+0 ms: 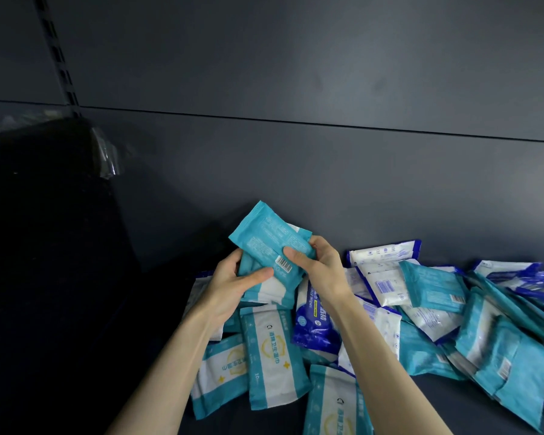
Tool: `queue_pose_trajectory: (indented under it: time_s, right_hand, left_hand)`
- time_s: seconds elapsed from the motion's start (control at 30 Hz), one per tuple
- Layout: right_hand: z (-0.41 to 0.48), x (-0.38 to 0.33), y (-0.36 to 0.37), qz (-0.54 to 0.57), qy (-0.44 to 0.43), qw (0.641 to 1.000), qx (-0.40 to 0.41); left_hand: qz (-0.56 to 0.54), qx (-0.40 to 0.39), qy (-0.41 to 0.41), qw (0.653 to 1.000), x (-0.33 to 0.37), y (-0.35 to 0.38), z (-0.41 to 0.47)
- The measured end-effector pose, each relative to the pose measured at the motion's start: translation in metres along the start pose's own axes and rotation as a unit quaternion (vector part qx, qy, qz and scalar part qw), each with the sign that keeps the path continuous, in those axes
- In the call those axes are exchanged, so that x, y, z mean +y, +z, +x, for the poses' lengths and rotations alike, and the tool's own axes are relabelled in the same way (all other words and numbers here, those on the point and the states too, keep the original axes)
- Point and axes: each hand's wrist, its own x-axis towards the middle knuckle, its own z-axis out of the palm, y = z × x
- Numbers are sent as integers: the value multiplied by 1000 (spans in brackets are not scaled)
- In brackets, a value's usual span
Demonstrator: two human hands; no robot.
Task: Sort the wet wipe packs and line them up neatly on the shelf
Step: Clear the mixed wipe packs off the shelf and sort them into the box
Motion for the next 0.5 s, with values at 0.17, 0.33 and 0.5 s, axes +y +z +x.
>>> queue_pose_trajectory:
  time_s: [0.17,0.33,0.5]
  right_hand:
    - [-8,-3,0,-9,-8,1000,25]
    - [-22,0,-1,-101,-4,991,85]
    - [-54,6,8,-64,34,995,71]
  left_hand:
    - [13,53,-2,999,4,-6,-6]
    - [-8,131,0,991,2,-2,-21]
    - [-20,126,11,992,-2,25,-48]
